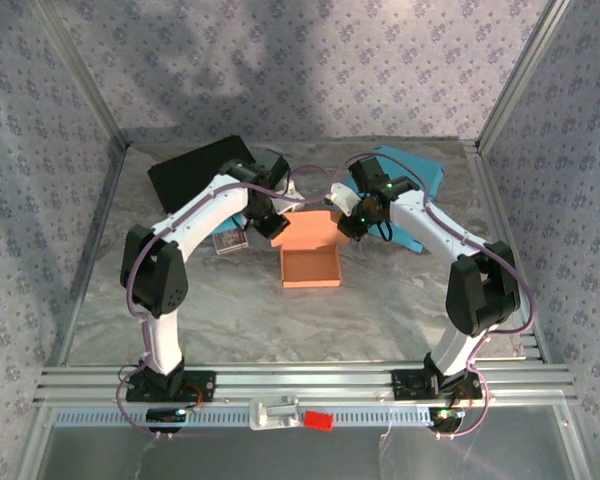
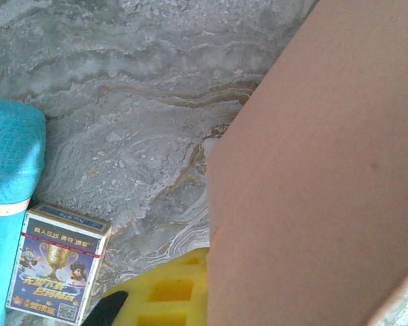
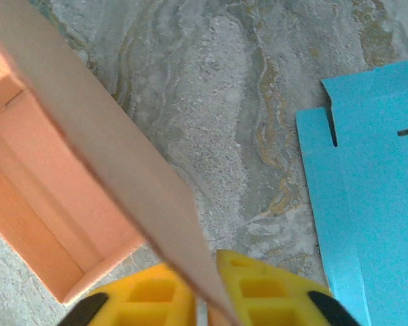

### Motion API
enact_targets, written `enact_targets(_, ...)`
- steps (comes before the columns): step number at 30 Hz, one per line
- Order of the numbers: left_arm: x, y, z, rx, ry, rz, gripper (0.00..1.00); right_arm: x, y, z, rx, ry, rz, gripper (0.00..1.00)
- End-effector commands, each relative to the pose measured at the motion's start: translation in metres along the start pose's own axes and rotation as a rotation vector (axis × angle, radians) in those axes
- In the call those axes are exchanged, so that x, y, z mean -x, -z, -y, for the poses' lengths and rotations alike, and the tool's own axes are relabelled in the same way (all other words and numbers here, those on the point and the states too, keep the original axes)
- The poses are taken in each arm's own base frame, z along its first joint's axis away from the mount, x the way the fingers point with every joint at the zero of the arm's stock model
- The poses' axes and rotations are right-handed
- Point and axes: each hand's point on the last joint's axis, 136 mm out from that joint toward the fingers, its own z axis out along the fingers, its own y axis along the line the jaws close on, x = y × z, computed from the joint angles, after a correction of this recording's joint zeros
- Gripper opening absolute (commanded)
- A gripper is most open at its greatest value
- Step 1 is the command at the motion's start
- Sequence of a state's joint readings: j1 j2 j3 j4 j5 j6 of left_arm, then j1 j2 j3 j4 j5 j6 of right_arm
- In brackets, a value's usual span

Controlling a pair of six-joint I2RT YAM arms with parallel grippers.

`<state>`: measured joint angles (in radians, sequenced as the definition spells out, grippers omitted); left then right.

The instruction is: Fold the paper box

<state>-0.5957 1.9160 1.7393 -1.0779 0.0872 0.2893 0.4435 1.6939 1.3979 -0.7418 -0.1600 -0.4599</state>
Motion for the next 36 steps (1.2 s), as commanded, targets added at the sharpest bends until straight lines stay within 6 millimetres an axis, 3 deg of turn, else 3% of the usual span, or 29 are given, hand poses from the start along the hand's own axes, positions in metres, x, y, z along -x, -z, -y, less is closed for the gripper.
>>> enact_targets(1, 0.004, 0.003, -0.01, 0.033, 0.101, -0.004, 0.0, 0.0, 0.006, 0.006, -0.038, -0.073, -0.025, 0.1)
enact_targets(11, 0.016, 0.005, -0.018, 0.09, 0.258, 0.008, 0.0, 0.004, 0.001, 0.006, -0.085, -0.174, -0.041, 0.0)
enact_targets(26, 0.037, 0.005, -0.027, 0.075, 0.485, 0.061, 0.0, 0.057, 0.0, 0.029, -0.228, -0.647, 0.101, 0.0)
enact_targets(29, 0.044, 0.012, -0.04, 0.092, 0.539, 0.097, 0.0, 0.07, 0.0, 0.029, -0.234, -0.686, 0.134, 0.0)
enact_targets(36, 0.051, 0.005, -0.071, 0.098, 0.65, 0.159, 0.0, 0.087, -0.005, 0.03, -0.252, -0.72, 0.185, 0.0)
